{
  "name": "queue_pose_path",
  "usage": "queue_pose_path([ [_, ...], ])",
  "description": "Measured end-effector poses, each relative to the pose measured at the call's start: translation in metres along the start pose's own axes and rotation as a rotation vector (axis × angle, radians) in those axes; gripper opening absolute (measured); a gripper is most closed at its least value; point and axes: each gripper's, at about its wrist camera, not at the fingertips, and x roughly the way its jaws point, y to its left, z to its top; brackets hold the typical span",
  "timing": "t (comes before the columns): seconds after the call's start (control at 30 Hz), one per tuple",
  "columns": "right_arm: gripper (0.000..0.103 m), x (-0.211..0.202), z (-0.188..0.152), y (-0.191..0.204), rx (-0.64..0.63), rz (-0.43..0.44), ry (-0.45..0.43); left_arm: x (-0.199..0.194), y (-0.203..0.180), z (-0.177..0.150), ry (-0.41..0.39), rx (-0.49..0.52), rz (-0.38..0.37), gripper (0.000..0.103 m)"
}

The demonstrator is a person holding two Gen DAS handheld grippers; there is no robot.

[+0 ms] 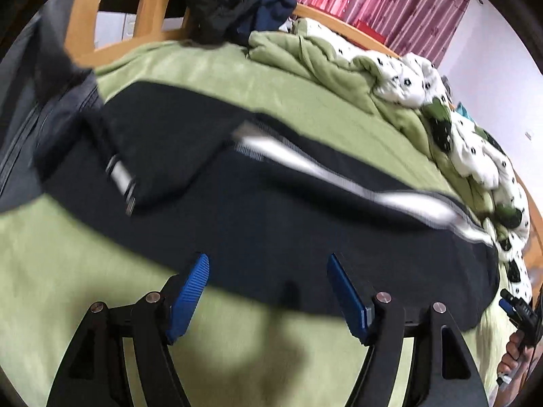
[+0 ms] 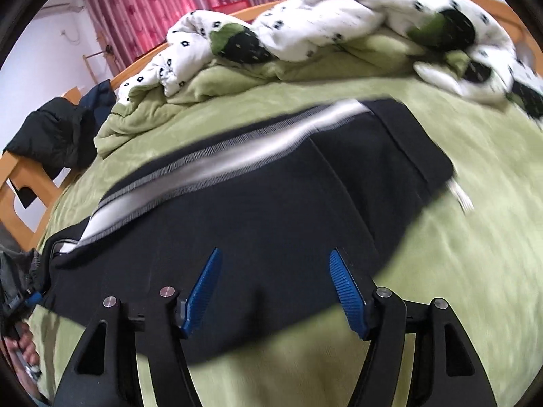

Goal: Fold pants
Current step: 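Lift and fold the pants over along their length with both grippers, then release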

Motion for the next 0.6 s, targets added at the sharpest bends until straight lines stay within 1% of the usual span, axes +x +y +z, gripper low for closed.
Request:
queue_pose_path([
  [0.1,0.066,-0.009,-0.021,-0.014,0.041,0.008,0.023,-0.005,0.010,-0.023,0.038,-0.039,-0.019,0.070],
  [0.23,0.066,-0.013,-0.037,-0.020,0.051,-0.020,0.031,-0.004,0.018,-0.037,0.063,-0.083,-0.034,0.070],
  [0.43,0.066,-0.008,-0.047,-0.028,0.097,-0.009,0.054,0.001,0.021,-0.038,0.069,-0.110,-0.049,0.070],
  [0.6,0.066,-0.002,-0.047,-0.026,0.103,-0.002,0.061,0.007,0.024,-0.033,0.067,-0.134,-0.061,0.070],
])
